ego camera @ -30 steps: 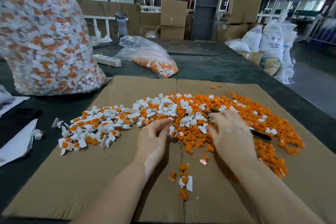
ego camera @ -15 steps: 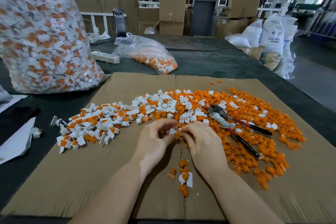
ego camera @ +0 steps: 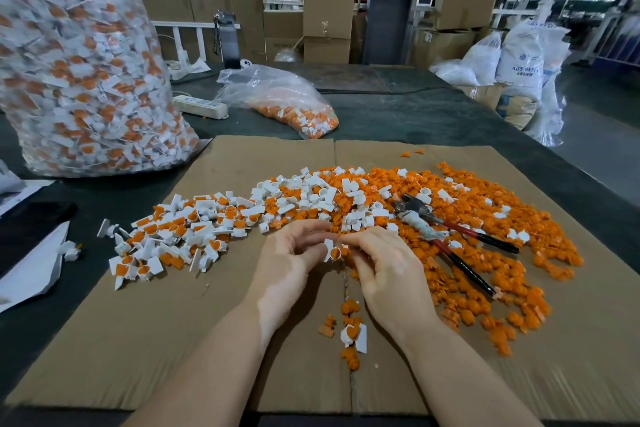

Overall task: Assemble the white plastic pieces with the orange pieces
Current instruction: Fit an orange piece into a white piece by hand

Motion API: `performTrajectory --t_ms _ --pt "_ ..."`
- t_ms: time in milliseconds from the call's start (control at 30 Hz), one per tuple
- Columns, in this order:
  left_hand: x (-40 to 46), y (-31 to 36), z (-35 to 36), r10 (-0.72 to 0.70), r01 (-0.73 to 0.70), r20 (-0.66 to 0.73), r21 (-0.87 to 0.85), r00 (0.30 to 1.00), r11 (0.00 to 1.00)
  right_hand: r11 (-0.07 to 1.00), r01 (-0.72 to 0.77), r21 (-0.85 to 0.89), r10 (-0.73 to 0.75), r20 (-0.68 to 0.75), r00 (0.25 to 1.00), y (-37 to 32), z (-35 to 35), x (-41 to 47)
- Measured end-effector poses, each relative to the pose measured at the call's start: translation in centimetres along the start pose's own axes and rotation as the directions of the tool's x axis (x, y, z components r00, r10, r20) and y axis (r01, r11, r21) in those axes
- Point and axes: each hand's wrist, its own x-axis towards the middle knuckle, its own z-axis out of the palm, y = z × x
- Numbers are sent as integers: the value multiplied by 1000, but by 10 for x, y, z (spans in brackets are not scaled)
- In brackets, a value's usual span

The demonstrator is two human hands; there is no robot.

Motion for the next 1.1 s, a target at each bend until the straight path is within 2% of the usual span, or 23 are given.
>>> performTrajectory --t_ms 100,200,433,533,700,767,867,900,1100 --pt "0 0 0 -13 13 7 -4 1000 1000 999 45 -7 -44 40 998 -2 -1 0" --pt "0 1 3 -3 5 -33 46 999 999 999 34 -34 -33 18 999 0 0 1" --pt "11 0 -25 -50 127 -315 229 948 965 997 -40 -60 37 -52 998 4 3 1" --pt "19 -1 -52 29 158 -397 430 917 889 996 -44 -72 39 -69 997 4 4 1" --pt "28 -2 -71 130 197 -422 646 897 738 992 -86 -97 79 -71 994 5 3 1" --pt "32 -2 -74 167 200 -407 716 898 669 989 -96 -110 90 -64 994 4 3 1" --pt "36 -1 -70 276 162 -316 871 908 465 988 -100 -121 94 -53 994 4 3 2" --pt "36 -1 -66 307 125 -280 888 909 442 988 -99 -121 94 -51 994 4 3 2" --pt "41 -5 -27 340 -191 14 849 940 493 988 -99 -116 95 -40 995 4 2 1"
